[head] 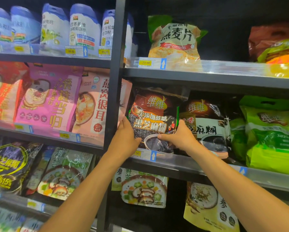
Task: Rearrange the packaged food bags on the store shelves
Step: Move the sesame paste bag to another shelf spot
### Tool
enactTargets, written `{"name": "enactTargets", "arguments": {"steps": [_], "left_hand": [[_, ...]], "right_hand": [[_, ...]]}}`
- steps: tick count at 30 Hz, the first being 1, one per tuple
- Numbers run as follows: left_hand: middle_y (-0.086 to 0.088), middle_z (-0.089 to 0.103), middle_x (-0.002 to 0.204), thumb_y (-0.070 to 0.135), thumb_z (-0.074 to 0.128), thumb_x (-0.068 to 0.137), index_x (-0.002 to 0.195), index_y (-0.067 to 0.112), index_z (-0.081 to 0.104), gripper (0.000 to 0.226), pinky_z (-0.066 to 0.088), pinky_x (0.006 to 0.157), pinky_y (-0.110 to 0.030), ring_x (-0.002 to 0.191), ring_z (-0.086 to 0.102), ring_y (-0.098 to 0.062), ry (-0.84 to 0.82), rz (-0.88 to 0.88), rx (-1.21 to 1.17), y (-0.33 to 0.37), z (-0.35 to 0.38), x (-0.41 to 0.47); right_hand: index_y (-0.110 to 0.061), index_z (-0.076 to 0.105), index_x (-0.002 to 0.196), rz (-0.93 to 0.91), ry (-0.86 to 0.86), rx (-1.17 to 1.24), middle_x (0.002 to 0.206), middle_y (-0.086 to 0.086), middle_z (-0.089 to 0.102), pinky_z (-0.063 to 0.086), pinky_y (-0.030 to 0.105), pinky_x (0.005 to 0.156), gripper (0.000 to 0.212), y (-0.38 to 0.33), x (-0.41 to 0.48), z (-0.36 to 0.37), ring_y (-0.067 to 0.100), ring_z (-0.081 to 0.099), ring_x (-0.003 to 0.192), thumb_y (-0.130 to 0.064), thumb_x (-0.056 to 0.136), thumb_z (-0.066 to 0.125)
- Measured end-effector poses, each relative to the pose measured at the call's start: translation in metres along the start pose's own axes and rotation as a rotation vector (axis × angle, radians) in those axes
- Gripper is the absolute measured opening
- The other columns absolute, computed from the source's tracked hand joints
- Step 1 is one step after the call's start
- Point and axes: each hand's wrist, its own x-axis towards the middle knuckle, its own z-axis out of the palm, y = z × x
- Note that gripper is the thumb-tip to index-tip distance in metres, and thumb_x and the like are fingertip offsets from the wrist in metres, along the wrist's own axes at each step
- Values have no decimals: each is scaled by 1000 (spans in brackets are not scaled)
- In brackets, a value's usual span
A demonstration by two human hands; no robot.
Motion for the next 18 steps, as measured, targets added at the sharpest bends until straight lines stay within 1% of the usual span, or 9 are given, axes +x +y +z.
{"name": "enactTargets", "arguments": {"steps": [2,5,8,10,12,14,15,18], "left_hand": [[-11,24,170,27,79,91,165,15,3,107,41,119,-50,151,38,-30,14,29,10,-1,0,0],[-11,29,167,27,81,88,164,18,9,105,46,115,-51,146,45,-30,29,68,15,-4,-2,0],[-11,32,165,30,82,87,164,21,9,106,46,115,-52,146,45,-30,35,83,21,-3,-5,-3],[-10,37,161,34,81,88,163,21,12,102,48,112,-52,143,47,-30,45,107,11,-1,-8,-9],[-9,40,158,40,78,90,162,20,17,96,49,111,-51,142,47,-30,63,155,43,2,-10,-17],[-7,36,161,48,71,92,162,20,20,91,47,111,-49,147,39,-29,83,216,147,6,-11,-27],[-6,32,165,54,66,93,162,20,20,90,45,114,-49,151,33,-29,97,238,216,9,-11,-33],[-7,19,172,68,55,93,164,24,17,92,29,126,-52,160,12,-30,129,294,396,24,-6,-49]], "right_hand": [[-21,45,120,12,25,-28,112,-1,66,62,46,87,77,-1,-1,1,20,68,98,-44,66,95],[-22,46,119,12,51,-91,113,0,64,61,46,86,78,-4,-5,0,20,67,99,-50,64,94],[-22,46,127,-28,68,-187,124,2,59,60,48,88,87,-8,-11,-4,21,63,109,-61,62,89],[-24,46,133,-53,90,-228,131,2,56,59,49,91,86,-10,-19,-10,23,61,115,-66,67,83],[-26,44,140,-70,114,-292,140,2,51,56,51,96,82,-9,-30,-20,24,55,126,-68,76,74],[-25,41,150,-104,146,-390,151,2,43,51,49,103,81,-4,-41,-31,24,44,138,-68,86,64],[-24,42,151,-138,176,-440,156,2,40,47,49,106,79,-1,-49,-37,24,40,142,-69,88,60],[-25,46,151,-239,258,-613,163,3,34,39,50,114,75,10,-75,-53,25,30,150,-70,91,53]]}}
